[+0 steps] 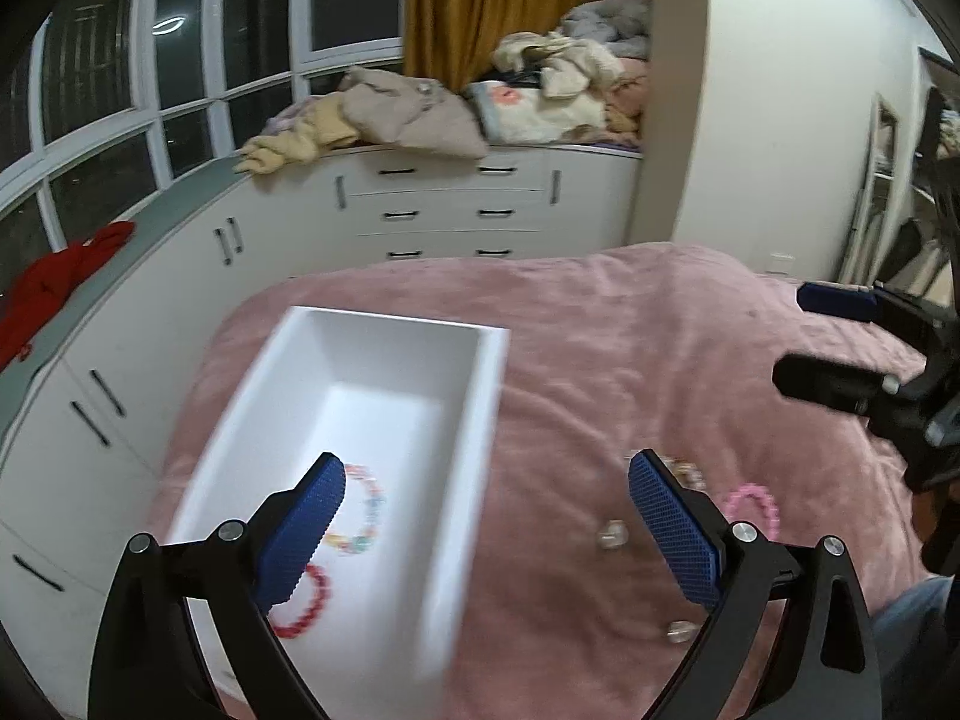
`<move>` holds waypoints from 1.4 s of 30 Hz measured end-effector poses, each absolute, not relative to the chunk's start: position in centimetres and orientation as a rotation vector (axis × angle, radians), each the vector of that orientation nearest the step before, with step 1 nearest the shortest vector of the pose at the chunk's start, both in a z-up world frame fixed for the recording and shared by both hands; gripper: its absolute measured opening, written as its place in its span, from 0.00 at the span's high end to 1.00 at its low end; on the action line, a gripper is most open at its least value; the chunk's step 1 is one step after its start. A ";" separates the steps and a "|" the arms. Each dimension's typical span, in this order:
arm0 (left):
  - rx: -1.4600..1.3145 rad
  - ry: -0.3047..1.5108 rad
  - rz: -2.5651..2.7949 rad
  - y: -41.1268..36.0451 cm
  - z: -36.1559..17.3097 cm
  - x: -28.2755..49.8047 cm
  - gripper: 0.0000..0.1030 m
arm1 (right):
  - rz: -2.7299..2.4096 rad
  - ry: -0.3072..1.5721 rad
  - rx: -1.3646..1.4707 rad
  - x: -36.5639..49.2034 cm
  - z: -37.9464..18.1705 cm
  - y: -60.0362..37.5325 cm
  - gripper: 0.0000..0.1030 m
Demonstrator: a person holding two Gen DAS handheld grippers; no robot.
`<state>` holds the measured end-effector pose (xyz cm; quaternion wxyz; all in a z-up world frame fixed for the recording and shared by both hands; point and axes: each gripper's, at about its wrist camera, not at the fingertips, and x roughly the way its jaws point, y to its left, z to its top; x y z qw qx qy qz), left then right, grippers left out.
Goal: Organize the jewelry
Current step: 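Open both tools to drop the bracelets into the bin, then withdraw, then grasp a silver heart pendant with the left tool while the right tool grasps the pink bracelet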
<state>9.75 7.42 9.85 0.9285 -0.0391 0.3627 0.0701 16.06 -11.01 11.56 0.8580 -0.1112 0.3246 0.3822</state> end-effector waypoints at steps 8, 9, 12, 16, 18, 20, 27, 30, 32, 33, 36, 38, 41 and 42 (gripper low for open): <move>-0.026 0.775 0.079 2.9 7.4 11.4 0.06 | 0.669 0.815 -0.249 15.1 6.9 -15.8 0.05; -0.021 0.780 0.068 2.5 7.1 11.4 0.06 | 0.652 0.820 -0.253 15.0 6.2 -16.1 0.05; -0.006 0.789 0.021 1.2 5.8 11.9 0.06 | 0.615 0.841 -0.244 15.2 4.3 -16.7 0.10; 0.056 0.835 -0.008 -0.8 3.0 13.3 0.06 | 0.568 0.906 -0.213 15.8 1.3 -17.5 0.18; 0.072 0.865 -0.018 -1.3 1.6 13.8 0.06 | 0.543 0.930 -0.221 16.1 0.2 -17.7 0.23; 0.084 0.887 -0.023 -1.6 0.4 14.3 0.06 | 0.526 0.948 -0.226 16.4 -0.3 -17.9 0.26; 0.025 0.932 -0.017 -0.8 -2.6 15.9 0.06 | 0.507 1.049 -0.178 17.6 -2.4 -18.8 0.30; 0.025 0.960 -0.010 -0.3 -4.2 16.7 0.07 | 0.509 1.112 -0.172 18.1 -3.5 -18.6 0.33; 0.011 0.976 -0.017 0.1 -5.1 17.0 0.09 | 0.512 1.137 -0.171 18.3 -4.1 -18.4 0.37; 0.005 0.983 -0.018 0.2 -5.5 17.0 0.13 | 0.510 1.147 -0.167 18.4 -4.3 -18.4 0.38; -0.010 1.008 -0.009 0.8 -6.7 17.3 0.20 | 0.495 1.159 -0.164 18.6 -4.6 -18.4 0.42; -0.021 1.014 -0.008 1.1 -7.2 17.4 0.21 | 0.494 1.163 -0.164 18.7 -4.8 -18.3 0.42; -0.005 1.012 -0.003 0.9 -7.6 17.5 0.23 | 0.485 1.177 -0.202 18.5 -5.4 -17.9 0.50; 0.000 1.012 -0.001 0.9 -7.7 17.5 0.25 | 0.483 1.184 -0.219 18.6 -5.7 -17.6 0.55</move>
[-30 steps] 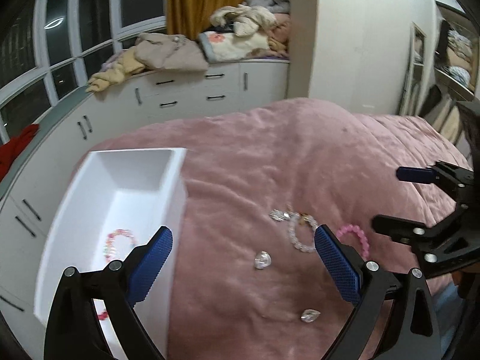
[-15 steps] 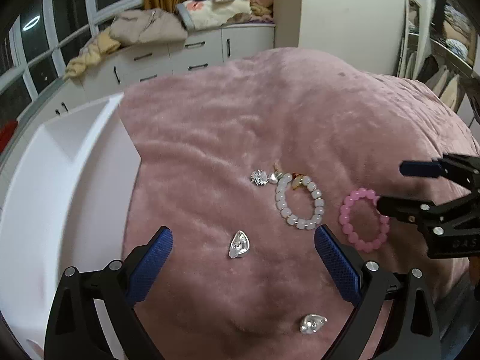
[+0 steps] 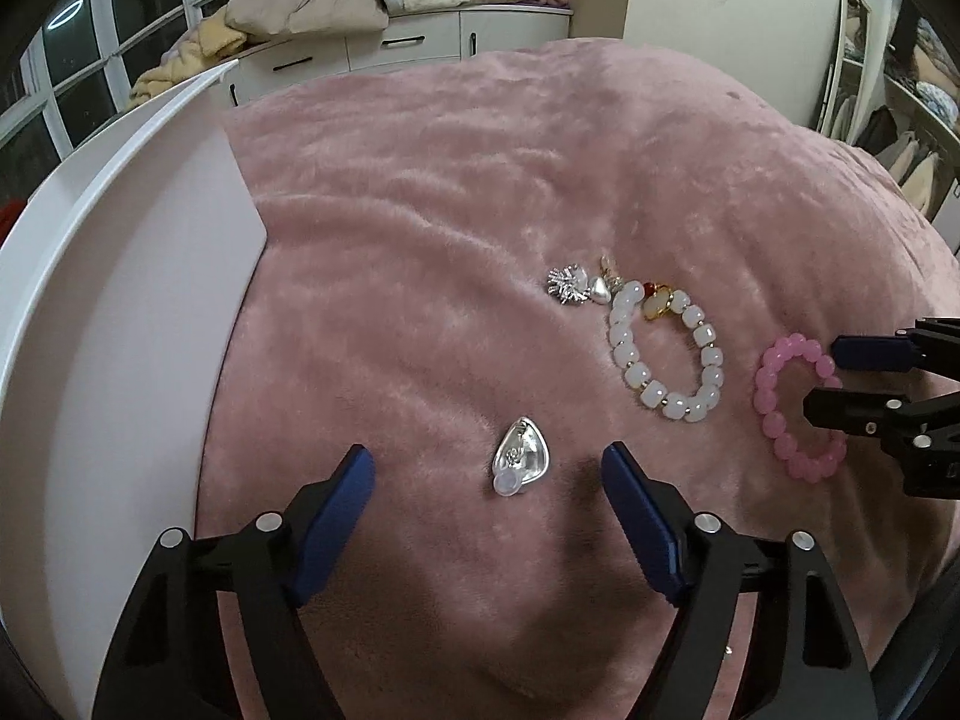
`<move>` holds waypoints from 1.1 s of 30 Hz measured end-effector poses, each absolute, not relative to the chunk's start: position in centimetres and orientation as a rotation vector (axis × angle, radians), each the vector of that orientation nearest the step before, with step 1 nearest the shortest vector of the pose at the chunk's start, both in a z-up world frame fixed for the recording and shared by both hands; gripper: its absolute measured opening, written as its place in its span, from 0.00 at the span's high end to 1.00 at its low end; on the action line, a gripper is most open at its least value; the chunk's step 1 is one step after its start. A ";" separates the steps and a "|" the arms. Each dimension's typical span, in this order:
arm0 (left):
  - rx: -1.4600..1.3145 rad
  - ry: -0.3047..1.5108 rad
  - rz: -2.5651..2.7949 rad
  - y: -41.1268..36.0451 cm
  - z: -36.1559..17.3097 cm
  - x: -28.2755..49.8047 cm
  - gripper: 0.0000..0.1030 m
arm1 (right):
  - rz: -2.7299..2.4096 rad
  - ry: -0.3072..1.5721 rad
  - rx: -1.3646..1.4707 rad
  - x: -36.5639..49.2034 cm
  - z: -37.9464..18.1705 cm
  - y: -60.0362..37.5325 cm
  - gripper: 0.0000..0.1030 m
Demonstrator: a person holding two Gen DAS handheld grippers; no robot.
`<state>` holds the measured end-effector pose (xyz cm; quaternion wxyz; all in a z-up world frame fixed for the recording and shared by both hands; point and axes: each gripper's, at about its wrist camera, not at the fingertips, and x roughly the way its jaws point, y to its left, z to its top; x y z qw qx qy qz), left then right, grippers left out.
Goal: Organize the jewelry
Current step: 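Grasp a silver heart pendant with the left tool while the right tool grasps the pink bracelet, then carry the pendant and pink bracelet with both tools over the white bin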
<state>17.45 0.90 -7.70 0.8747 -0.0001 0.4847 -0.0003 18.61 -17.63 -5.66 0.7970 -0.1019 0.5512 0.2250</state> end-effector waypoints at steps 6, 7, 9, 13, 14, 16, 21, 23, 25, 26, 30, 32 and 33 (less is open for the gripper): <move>0.025 0.997 0.026 1.1 -7.9 17.6 0.45 | 0.466 1.194 -0.298 18.3 -6.7 -16.5 0.73; 0.025 0.995 0.030 1.2 -8.0 17.6 0.47 | 0.466 1.196 -0.303 18.3 -6.8 -16.4 0.73; 0.041 0.990 0.041 1.2 -8.1 17.6 0.56 | 0.466 1.199 -0.302 18.2 -6.9 -16.3 0.79; 0.049 0.989 0.029 1.3 -8.1 17.6 0.70 | 0.476 1.209 -0.293 18.2 -7.1 -15.9 0.87; 0.048 0.991 0.025 1.4 -8.1 17.6 0.76 | 0.477 1.208 -0.293 18.2 -7.1 -15.8 0.87; 0.042 0.993 0.016 1.6 -8.0 17.3 0.77 | 0.480 1.206 -0.289 18.1 -7.2 -15.8 0.88; 0.041 0.992 0.011 1.7 -7.8 17.0 0.77 | 0.503 1.190 -0.256 17.9 -7.0 -16.0 0.88; 0.036 0.991 0.007 1.6 -7.7 16.9 0.77 | 0.521 1.185 -0.232 17.8 -6.7 -16.5 0.88; 0.033 0.990 0.004 1.6 -7.5 16.8 0.77 | 0.538 1.181 -0.216 17.8 -6.4 -16.5 0.88; 0.032 0.992 0.003 1.6 -7.4 16.8 0.77 | 0.542 1.178 -0.215 18.0 -6.3 -16.5 0.88; 0.008 1.002 0.004 1.9 -7.2 16.8 0.77 | 0.563 1.156 -0.202 17.8 -5.7 -16.3 0.88; 0.002 0.999 0.010 1.9 -6.9 16.8 0.77 | 0.571 1.141 -0.194 17.7 -5.3 -16.3 0.88; 0.003 0.997 0.014 2.0 -6.8 16.7 0.77 | 0.572 1.136 -0.191 17.9 -5.3 -16.3 0.88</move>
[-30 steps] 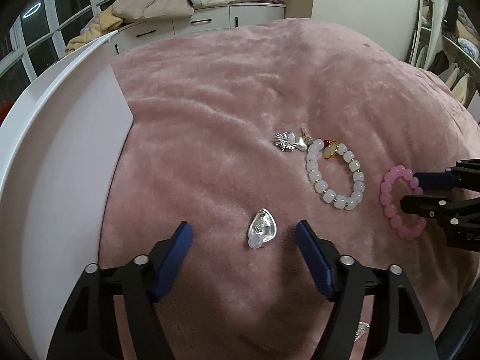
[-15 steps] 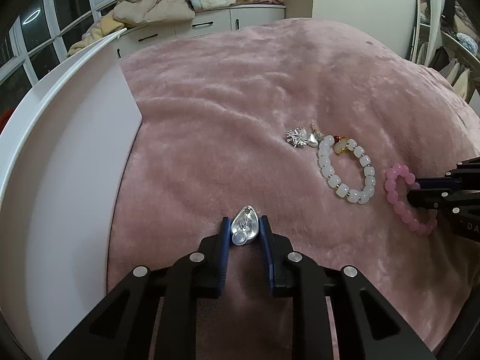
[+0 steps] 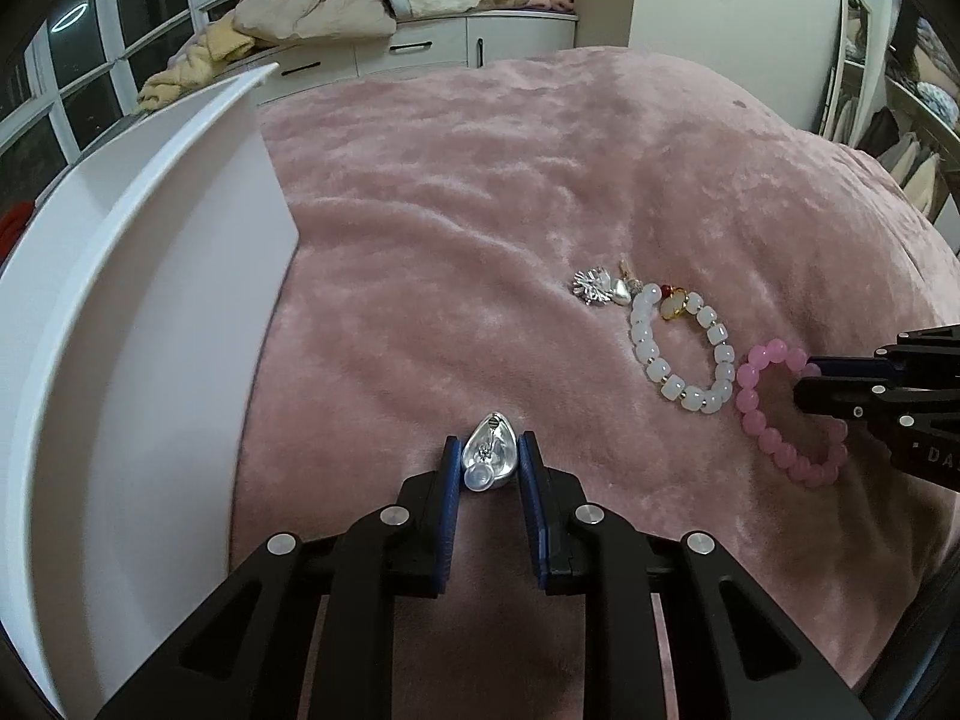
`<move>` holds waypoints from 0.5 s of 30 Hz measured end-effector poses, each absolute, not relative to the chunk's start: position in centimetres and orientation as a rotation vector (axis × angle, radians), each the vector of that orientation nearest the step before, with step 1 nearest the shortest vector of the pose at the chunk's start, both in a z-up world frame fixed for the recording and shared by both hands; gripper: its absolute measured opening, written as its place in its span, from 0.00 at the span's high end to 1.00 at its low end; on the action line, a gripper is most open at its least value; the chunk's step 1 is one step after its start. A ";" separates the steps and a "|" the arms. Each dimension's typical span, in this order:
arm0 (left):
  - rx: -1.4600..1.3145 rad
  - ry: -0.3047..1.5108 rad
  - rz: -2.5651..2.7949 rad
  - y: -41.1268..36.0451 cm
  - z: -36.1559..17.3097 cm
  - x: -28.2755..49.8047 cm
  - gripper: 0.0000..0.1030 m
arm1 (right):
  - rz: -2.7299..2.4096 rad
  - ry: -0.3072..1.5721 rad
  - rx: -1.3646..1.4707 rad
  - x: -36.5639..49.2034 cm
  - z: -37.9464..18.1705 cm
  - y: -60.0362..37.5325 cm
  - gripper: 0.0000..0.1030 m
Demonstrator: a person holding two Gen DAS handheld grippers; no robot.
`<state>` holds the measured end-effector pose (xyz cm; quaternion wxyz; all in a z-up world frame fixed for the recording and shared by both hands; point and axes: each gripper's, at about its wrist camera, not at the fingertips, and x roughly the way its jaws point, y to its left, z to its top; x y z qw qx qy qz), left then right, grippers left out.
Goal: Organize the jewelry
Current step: 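Carry the pendant and pink bracelet with both tools over the white bin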
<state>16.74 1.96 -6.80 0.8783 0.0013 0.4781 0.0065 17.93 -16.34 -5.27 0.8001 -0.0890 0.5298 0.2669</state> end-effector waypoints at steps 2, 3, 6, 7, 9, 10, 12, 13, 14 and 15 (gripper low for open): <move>0.002 0.992 0.020 2.0 -6.4 16.5 0.77 | 0.580 1.122 -0.178 17.7 -4.9 -16.6 0.88; 0.000 0.989 0.020 2.1 -6.2 16.4 0.77 | 0.586 1.112 -0.169 17.5 -4.7 -16.6 0.88; -0.001 0.974 0.029 2.3 -5.5 16.2 0.77 | 0.596 1.087 -0.157 17.0 -3.9 -16.6 0.88; -0.005 0.970 0.033 2.4 -5.2 16.1 0.77 | 0.598 1.080 -0.154 16.8 -3.7 -16.6 0.88; -0.012 0.964 0.036 2.6 -4.6 16.0 0.77 | 0.612 1.076 -0.135 16.6 -3.1 -16.8 0.88; -0.013 0.958 0.037 2.7 -4.3 15.9 0.77 | 0.619 1.073 -0.125 16.6 -3.0 -16.7 0.88; -0.009 0.946 0.037 2.7 -3.6 15.7 0.77 | 0.640 1.060 -0.114 16.3 -2.2 -16.7 0.88; 0.001 0.935 0.038 2.7 -3.1 15.5 0.77 | 0.649 1.057 -0.112 16.2 -1.8 -16.6 0.88; 0.010 0.928 0.040 2.7 -2.8 15.4 0.77 | 0.653 1.052 -0.109 16.2 -1.6 -16.4 0.88; 0.021 0.921 0.043 2.7 -2.4 15.2 0.77 | 0.658 1.048 -0.104 16.1 -1.3 -16.3 0.88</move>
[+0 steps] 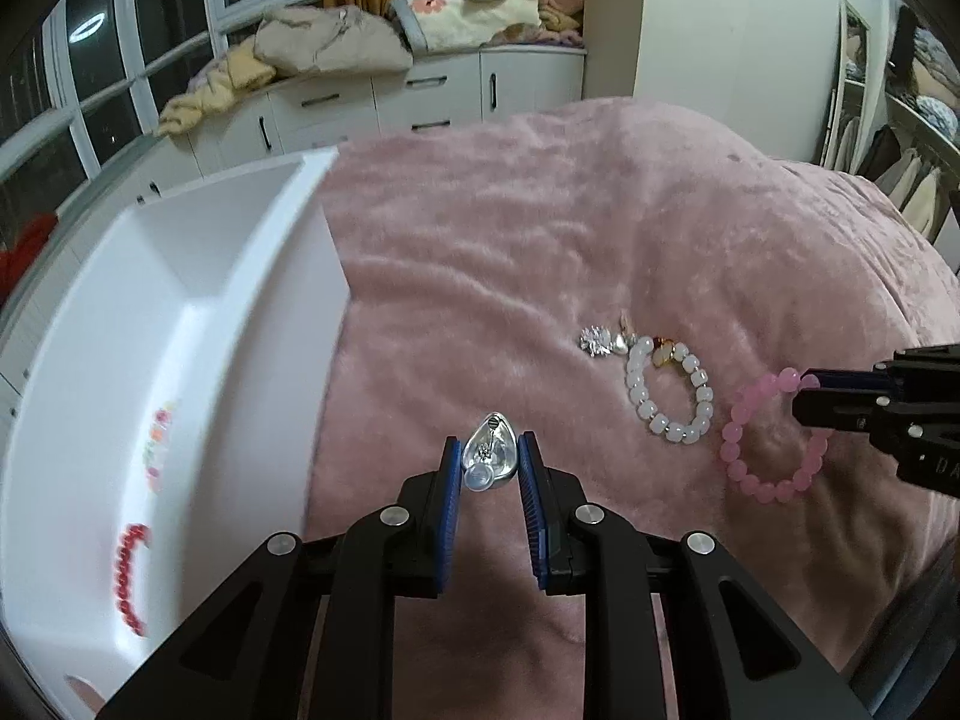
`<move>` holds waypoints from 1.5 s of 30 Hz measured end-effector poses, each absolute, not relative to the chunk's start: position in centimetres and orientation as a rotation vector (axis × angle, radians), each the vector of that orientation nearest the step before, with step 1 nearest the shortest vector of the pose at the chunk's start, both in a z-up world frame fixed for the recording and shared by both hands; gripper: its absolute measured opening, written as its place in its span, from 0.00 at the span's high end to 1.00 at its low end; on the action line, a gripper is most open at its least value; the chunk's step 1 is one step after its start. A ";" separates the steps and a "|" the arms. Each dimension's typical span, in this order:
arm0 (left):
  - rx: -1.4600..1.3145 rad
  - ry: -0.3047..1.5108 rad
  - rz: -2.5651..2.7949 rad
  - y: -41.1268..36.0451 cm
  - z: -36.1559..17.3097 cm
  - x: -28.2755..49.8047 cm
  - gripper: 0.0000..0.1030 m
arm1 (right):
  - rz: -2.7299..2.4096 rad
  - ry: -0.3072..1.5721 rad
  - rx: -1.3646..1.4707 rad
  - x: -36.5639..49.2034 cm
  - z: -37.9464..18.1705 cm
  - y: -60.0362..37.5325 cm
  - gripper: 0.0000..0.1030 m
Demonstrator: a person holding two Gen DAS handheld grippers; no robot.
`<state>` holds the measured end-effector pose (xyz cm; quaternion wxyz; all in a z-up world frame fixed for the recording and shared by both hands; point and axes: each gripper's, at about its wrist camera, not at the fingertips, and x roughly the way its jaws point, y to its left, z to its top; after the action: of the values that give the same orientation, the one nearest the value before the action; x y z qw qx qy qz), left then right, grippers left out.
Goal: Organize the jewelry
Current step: 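Carry the pendant and pink bracelet with both tools over the white bin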
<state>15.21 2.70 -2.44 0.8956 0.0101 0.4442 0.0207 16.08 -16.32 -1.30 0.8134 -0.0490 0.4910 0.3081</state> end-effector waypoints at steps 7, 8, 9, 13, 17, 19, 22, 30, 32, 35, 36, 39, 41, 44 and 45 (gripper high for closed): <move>0.032 0.875 0.066 4.0 0.2 13.9 0.77 | 0.668 1.018 -0.104 15.7 0.3 -15.5 0.88; 0.031 0.869 0.069 4.3 0.6 13.7 0.77 | 0.672 1.015 -0.095 15.6 0.5 -15.7 0.88; 0.030 0.864 0.072 4.5 0.8 13.5 0.77 | 0.681 1.015 -0.083 15.6 0.7 -15.6 0.88; 0.013 0.834 0.086 5.8 2.3 12.4 0.77 | 0.702 1.001 -0.062 15.6 2.0 -14.8 0.88; -0.003 0.811 0.101 6.8 3.5 11.8 0.77 | 0.746 0.980 -0.045 15.8 3.8 -13.3 0.88; -0.009 0.803 0.111 7.3 4.0 11.5 0.77 | 0.769 0.963 -0.050 15.8 4.9 -12.2 0.88; -0.015 0.790 0.124 8.1 4.8 10.9 0.77 | 0.797 0.935 -0.067 15.8 6.3 -10.5 0.88; -0.038 0.767 0.174 11.3 6.4 9.4 0.77 | 0.885 0.871 -0.111 15.9 9.8 -5.2 0.88; -0.047 0.762 0.189 12.3 6.7 8.9 0.77 | 0.908 0.863 -0.116 15.8 10.4 -3.9 0.88; -0.051 0.764 0.214 13.6 6.8 8.4 0.77 | 0.943 0.853 -0.125 15.8 11.1 -1.7 0.88; -0.054 0.766 0.226 14.3 6.8 8.1 0.77 | 0.953 0.850 -0.129 15.7 11.3 -1.0 0.88; -0.067 0.773 0.253 15.7 6.7 7.6 0.77 | 0.979 0.846 -0.135 15.8 11.6 0.8 0.88; -0.073 0.778 0.267 16.6 6.5 7.2 0.77 | 0.995 0.847 -0.136 15.8 11.7 2.1 0.88; -0.086 0.791 0.282 17.9 6.2 6.7 0.77 | 1.012 0.852 -0.141 15.8 11.7 3.9 0.88; -0.090 0.795 0.286 18.2 6.0 6.6 0.77 | 1.017 0.853 -0.141 15.9 11.6 4.4 0.88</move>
<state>6.65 18.21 6.03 0.9111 -0.0436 0.3857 0.1388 15.86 4.36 11.63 0.7854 -0.0654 0.3956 0.4716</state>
